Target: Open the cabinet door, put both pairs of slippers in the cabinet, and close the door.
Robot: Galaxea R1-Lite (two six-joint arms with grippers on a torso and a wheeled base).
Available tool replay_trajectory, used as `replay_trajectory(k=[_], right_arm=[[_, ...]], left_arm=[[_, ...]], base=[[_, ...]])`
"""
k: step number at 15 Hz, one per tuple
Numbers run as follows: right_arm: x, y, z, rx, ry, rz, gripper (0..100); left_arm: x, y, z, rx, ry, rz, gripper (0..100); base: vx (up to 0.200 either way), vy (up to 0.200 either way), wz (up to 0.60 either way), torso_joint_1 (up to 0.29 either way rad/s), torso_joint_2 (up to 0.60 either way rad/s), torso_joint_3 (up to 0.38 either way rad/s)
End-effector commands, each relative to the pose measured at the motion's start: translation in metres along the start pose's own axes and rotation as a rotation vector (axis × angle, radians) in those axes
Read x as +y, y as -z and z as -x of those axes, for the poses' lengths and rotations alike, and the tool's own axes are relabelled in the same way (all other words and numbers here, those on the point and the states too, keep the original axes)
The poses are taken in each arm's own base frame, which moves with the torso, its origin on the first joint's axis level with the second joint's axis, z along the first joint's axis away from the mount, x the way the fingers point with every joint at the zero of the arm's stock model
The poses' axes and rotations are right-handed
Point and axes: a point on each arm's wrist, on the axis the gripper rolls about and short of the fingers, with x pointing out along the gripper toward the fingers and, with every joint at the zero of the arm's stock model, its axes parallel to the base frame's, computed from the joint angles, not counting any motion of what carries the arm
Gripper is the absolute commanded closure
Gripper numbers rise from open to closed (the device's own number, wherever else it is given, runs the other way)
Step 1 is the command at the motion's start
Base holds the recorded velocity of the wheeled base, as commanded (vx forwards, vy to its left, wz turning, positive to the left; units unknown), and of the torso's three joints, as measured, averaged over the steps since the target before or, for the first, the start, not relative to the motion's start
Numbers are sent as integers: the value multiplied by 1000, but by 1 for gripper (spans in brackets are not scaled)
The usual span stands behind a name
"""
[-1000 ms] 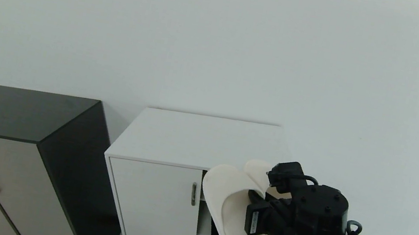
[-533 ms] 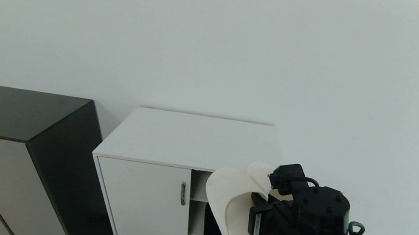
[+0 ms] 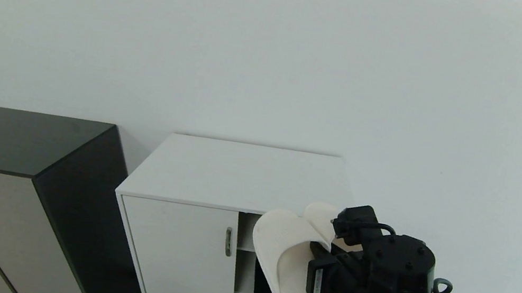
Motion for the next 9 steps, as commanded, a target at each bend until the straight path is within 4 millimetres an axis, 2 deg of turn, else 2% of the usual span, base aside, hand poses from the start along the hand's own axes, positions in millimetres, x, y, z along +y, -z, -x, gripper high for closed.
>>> replay_trajectory(k=[1,9], right_arm=[[0,2,0,2,-1,1,100],[7,10,9,21,-23,29,100]], left_arm=[[0,0,0,2,0,0,100],[0,0,0,2,0,2,100]], base=[[0,0,0,0,0,0],[0,0,0,0,0,0]])
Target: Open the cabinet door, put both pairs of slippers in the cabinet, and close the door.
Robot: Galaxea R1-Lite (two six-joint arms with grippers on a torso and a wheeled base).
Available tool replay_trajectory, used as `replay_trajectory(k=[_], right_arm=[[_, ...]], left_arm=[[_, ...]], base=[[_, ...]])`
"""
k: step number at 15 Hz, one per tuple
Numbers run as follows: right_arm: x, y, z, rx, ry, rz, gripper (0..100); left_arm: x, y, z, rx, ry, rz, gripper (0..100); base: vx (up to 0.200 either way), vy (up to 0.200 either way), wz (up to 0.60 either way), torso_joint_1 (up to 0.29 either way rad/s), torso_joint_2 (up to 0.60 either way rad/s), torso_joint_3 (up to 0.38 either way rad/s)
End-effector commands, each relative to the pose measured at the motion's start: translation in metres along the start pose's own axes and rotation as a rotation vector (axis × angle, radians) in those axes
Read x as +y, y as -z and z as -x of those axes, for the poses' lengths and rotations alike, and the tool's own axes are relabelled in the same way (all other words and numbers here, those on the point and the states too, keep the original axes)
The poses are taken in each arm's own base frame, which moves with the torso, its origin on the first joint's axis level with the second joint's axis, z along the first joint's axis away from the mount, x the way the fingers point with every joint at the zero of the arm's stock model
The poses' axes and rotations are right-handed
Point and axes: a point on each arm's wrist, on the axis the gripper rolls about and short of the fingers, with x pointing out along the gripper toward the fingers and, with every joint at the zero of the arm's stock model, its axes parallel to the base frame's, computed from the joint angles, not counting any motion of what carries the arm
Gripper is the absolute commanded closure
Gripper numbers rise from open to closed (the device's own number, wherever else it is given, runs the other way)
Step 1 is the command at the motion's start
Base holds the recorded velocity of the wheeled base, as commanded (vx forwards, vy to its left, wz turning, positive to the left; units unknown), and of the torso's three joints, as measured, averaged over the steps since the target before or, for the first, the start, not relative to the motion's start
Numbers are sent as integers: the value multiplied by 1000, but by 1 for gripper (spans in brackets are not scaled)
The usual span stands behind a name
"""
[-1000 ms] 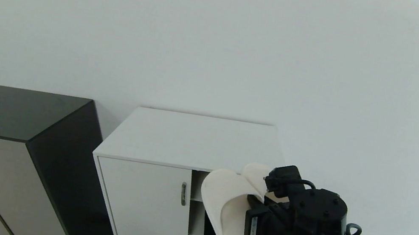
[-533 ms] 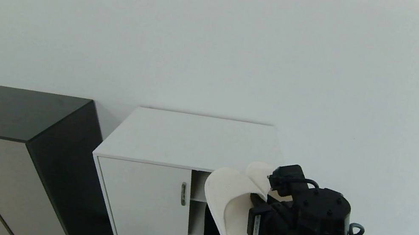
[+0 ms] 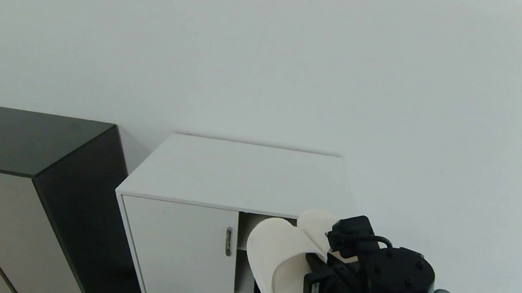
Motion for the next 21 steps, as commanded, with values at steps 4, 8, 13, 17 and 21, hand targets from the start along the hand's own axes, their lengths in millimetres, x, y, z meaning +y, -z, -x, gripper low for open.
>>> replay_trajectory(k=[4,8,13,17,21], right_arm=[[-1,2,-2,-8,5,-4,100],[-1,5,-3,-4,4,-1,100],[0,12,-10,15,11,7,100],[0,13,-10,12,9,7,100],[0,13,-10,13,11,8,100]], left_arm=[[0,0,0,2,0,1,100],[0,0,0,2,0,1,100],[0,0,0,2,0,1,100],[0,0,0,2,0,1,100],[0,0,0,2,0,1,100]], base=[[0,0,0,-133,303,166],[0,0,0,-165,359,192],[0,0,0,-168,389,212],[0,0,0,-226,528,298],[0,0,0,-228,542,322]])
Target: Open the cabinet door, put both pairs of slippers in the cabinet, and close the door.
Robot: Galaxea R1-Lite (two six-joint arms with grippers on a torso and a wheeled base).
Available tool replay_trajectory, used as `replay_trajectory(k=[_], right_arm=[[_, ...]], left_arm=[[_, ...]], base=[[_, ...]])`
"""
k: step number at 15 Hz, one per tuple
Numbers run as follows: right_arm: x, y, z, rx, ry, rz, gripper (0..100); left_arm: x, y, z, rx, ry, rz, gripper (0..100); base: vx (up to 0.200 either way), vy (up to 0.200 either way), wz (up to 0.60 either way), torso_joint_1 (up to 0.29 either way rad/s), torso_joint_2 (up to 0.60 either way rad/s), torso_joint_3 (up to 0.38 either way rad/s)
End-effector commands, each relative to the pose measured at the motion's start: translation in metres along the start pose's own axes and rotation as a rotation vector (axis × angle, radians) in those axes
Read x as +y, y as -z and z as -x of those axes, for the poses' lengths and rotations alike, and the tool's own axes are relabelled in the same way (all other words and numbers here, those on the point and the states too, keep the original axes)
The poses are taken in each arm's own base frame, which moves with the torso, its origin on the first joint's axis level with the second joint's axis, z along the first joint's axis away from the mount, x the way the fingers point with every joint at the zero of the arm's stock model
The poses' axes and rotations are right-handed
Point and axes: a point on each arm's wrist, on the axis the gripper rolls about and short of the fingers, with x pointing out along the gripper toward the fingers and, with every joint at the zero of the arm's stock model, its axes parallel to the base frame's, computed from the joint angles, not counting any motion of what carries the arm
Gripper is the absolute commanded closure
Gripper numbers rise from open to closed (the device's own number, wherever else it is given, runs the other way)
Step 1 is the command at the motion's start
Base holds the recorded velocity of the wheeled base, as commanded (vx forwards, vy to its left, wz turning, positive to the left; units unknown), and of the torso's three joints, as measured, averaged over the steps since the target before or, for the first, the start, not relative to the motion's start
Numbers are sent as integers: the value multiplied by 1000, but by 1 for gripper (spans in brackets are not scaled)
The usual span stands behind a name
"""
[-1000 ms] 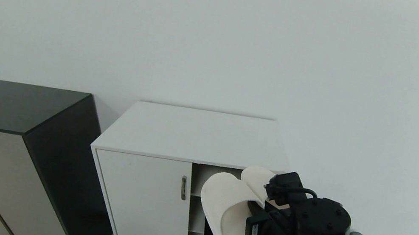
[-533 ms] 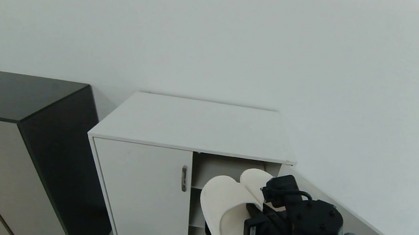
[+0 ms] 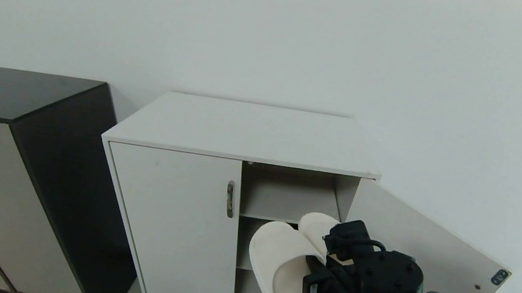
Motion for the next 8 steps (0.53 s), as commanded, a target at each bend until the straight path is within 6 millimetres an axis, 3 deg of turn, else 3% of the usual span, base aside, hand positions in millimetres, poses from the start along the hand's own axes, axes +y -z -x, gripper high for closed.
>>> replay_trajectory(k=[1,8], right_arm=[[0,1,-1,4,-1,2,100],[1,6,-4,20,2,8,100]], left_arm=[[0,0,0,1,0,0,100],[0,0,0,1,0,0,100]], base=[[0,0,0,-203,530,315],[0,0,0,-184,501,317]])
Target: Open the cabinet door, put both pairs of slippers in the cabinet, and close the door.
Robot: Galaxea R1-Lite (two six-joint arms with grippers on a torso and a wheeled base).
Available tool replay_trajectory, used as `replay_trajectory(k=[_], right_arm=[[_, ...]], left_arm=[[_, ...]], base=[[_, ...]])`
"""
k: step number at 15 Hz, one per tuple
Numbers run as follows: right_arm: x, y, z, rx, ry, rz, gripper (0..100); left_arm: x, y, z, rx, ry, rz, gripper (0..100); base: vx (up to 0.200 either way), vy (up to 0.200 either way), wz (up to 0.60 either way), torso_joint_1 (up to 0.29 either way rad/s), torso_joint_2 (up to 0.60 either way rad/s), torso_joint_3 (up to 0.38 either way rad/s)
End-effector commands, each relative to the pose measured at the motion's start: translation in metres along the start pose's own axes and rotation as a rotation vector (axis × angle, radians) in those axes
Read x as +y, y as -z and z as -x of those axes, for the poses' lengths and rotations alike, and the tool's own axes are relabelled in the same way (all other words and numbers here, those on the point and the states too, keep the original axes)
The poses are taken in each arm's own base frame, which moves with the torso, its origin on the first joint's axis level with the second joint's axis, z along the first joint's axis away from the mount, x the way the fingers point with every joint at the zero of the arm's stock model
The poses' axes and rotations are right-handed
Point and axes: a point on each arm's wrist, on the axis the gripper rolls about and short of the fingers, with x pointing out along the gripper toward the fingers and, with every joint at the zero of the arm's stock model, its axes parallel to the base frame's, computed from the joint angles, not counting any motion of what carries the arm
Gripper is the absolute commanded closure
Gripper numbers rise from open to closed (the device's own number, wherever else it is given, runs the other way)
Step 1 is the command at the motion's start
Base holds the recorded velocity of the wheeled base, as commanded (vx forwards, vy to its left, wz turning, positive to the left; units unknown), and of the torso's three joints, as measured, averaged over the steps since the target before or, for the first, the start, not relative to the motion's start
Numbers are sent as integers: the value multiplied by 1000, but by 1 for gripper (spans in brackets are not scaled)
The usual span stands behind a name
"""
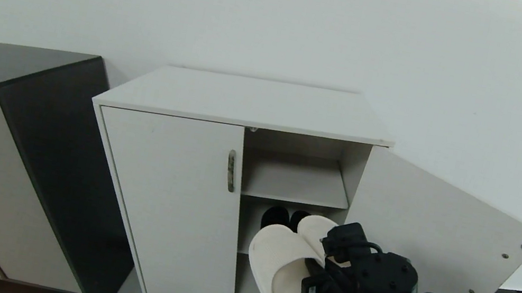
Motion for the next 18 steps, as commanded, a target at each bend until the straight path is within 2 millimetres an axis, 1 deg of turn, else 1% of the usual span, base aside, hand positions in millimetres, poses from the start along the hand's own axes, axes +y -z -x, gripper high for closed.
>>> replay_trajectory(k=[1,8,13,18], right_arm=[[1,2,-1,6,0,3,100],[1,4,-2,6,-2,4,100],[2,6,-5,9,-1,5,100],[0,4,-4,-4,3,-3,100]], left_arm=[[0,0,0,2,0,0,100],[0,0,0,2,0,0,100],[0,0,0,2,0,2,100],[0,0,0,2,0,2,100]], base=[[0,0,0,-159,471,320],[0,0,0,-126,464,337],[0,0,0,-49,447,374],[0,0,0,0,32,23]])
